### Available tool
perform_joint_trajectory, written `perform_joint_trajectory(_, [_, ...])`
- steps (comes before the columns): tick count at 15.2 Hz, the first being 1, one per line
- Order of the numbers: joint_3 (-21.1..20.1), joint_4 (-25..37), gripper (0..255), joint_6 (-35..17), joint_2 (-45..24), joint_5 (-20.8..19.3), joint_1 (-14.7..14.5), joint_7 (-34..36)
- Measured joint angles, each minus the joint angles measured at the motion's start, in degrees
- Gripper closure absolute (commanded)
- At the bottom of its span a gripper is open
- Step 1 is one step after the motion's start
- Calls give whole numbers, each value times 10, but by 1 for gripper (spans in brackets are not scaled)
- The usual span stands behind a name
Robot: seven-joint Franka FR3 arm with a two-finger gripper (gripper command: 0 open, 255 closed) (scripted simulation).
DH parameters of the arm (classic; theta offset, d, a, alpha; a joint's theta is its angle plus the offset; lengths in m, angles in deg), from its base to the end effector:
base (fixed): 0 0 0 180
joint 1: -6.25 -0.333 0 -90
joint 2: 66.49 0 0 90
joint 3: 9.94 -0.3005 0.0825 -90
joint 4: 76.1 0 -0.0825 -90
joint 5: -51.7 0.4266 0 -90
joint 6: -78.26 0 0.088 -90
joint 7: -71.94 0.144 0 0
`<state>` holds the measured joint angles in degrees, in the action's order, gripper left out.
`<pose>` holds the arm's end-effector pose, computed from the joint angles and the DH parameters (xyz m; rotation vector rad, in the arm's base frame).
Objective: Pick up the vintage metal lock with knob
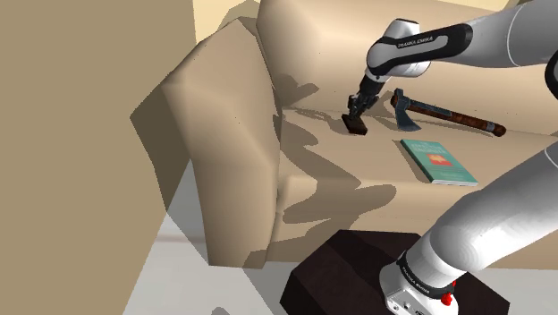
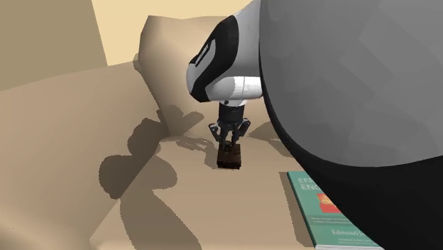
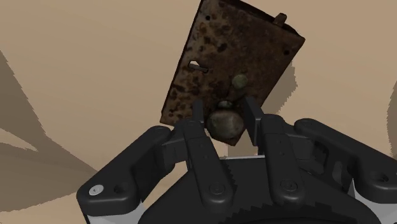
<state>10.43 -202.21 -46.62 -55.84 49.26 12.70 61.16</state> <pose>0.4956 -0.2552 0.4004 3.0836 -0.3994 0.2405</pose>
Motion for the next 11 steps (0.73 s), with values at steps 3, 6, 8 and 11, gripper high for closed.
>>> perform_joint_trajectory(3, [-2,17,255,22,6,-2,0,3])
perform_joint_trajectory(6, [-3,35,255,46,11,-3,0,3])
perform_joint_trajectory(8, [-4,46,255,60,15,-4,0,5])
perform_joint_trajectory(11, [-6,66,255,83,18,-5,-1,7])
